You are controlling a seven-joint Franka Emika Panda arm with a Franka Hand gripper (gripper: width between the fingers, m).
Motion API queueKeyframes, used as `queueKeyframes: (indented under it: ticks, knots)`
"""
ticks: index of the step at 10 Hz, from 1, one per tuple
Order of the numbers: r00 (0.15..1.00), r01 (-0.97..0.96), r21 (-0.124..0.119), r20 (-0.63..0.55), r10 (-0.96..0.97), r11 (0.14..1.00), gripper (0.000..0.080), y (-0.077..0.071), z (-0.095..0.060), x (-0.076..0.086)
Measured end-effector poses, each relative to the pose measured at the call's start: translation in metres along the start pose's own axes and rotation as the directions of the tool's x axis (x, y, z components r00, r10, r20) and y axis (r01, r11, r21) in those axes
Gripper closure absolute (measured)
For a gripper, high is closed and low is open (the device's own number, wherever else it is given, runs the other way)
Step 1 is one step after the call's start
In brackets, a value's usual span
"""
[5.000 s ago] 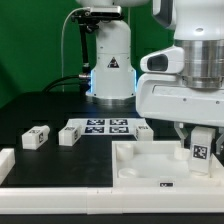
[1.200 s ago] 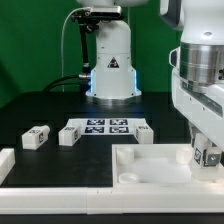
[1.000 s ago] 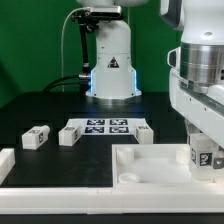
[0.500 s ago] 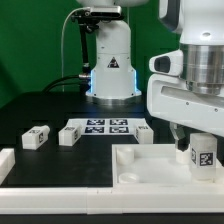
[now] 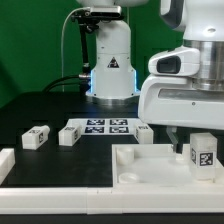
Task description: Assemble one leg
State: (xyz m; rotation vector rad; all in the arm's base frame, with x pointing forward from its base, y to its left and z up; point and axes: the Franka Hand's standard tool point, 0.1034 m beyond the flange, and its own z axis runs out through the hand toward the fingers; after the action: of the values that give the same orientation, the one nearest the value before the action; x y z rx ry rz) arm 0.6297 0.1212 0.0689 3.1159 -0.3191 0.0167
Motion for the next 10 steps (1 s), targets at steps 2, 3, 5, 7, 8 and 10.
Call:
queueKeyframes:
  ticks: [2, 3, 5, 7, 8, 10]
  knots:
    - [0.998, 0.066, -0.001, 0.0, -0.066, 0.998, 0.0279, 0.0011, 0.0002, 0.0004]
    - [0.998, 0.065, -0.001, 0.0, -0.065, 0.998, 0.0416, 0.0013, 0.0003, 0.0004]
    - [1.0, 0.019, -0.001, 0.0, -0.019, 1.0, 0.0509, 0.0011, 0.0004, 0.0003]
    - [0.999, -0.032, 0.002, 0.001, 0.032, 0.999, 0.0509, 0.0009, 0.0005, 0.0002]
    - [0.99, -0.144, 0.001, 0.002, 0.144, 0.99, 0.0509, 0.0003, 0.0005, -0.0001]
    - [0.882, -0.471, -0.012, 0.002, 0.471, 0.882, 0.0509, 0.0004, 0.0007, -0.0007]
